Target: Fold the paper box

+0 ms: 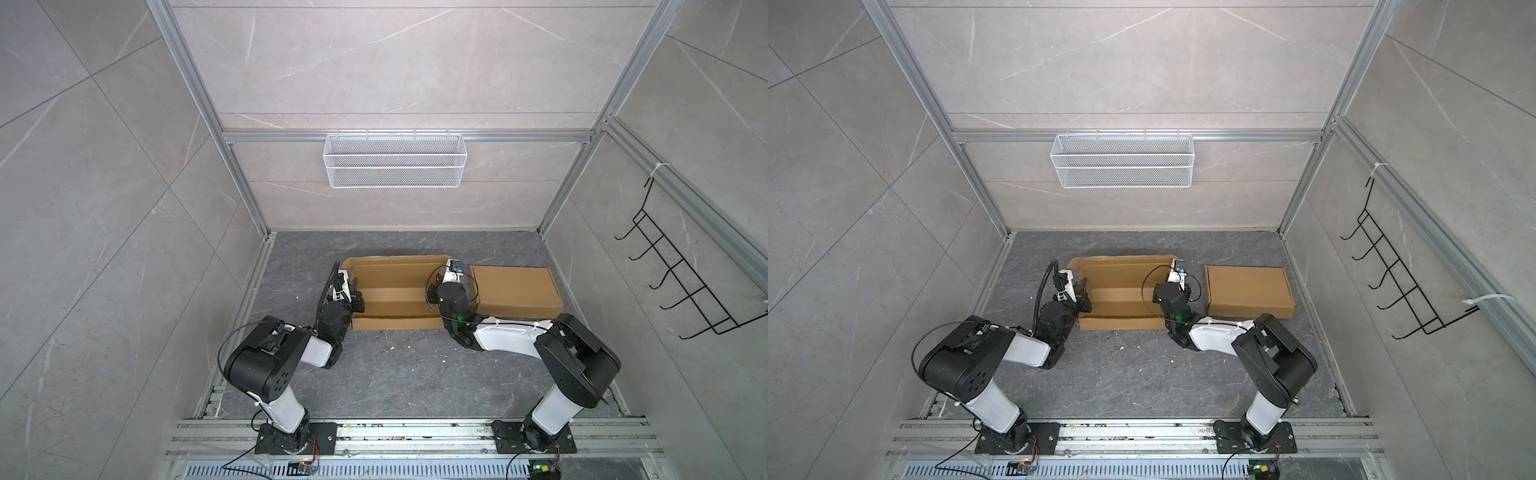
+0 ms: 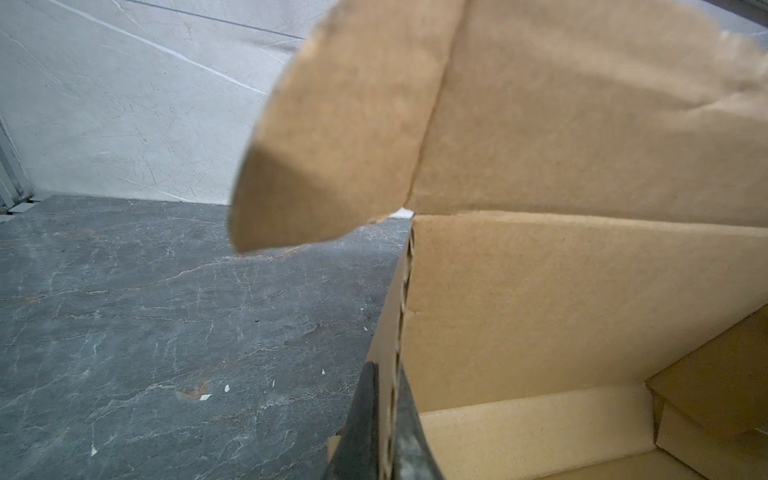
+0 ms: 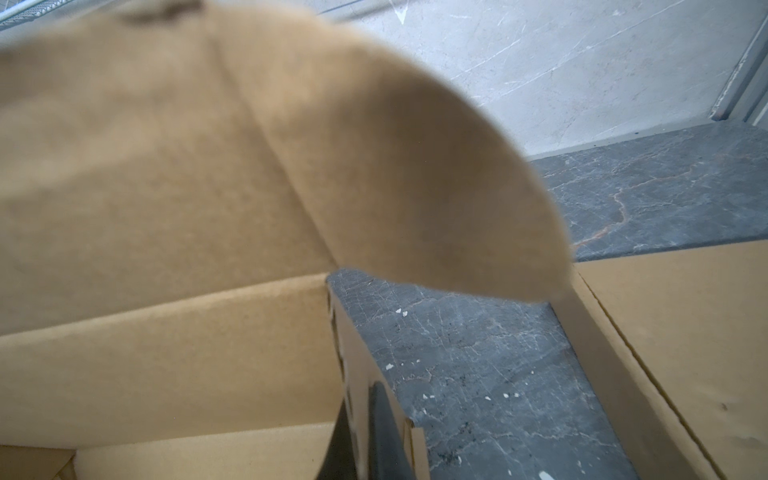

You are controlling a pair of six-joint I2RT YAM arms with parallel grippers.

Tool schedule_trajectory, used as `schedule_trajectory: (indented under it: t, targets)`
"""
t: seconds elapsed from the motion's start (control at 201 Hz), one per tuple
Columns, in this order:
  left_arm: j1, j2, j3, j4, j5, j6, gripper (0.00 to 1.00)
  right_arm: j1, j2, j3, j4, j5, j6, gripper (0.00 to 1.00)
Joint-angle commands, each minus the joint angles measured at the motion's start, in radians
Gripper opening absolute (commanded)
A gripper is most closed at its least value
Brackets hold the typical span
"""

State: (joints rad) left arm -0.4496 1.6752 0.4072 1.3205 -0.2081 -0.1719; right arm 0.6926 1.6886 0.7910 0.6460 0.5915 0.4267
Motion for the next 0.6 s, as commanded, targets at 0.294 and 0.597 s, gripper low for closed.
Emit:
schedule_trajectory:
  t: [0.294,0.597]
  targets:
    - [-0.034,0.056,-0.091,0.094,0.114,0.049,0.0,0.03,-0.056,-0.052,-0.082,-0.215,0.033,0.11]
    - [-0.034,0.035,-0.122,0.094,0.112,0.098,0.0,0.008,-0.131,-0.096,-0.16,-0.266,0.04,0.26]
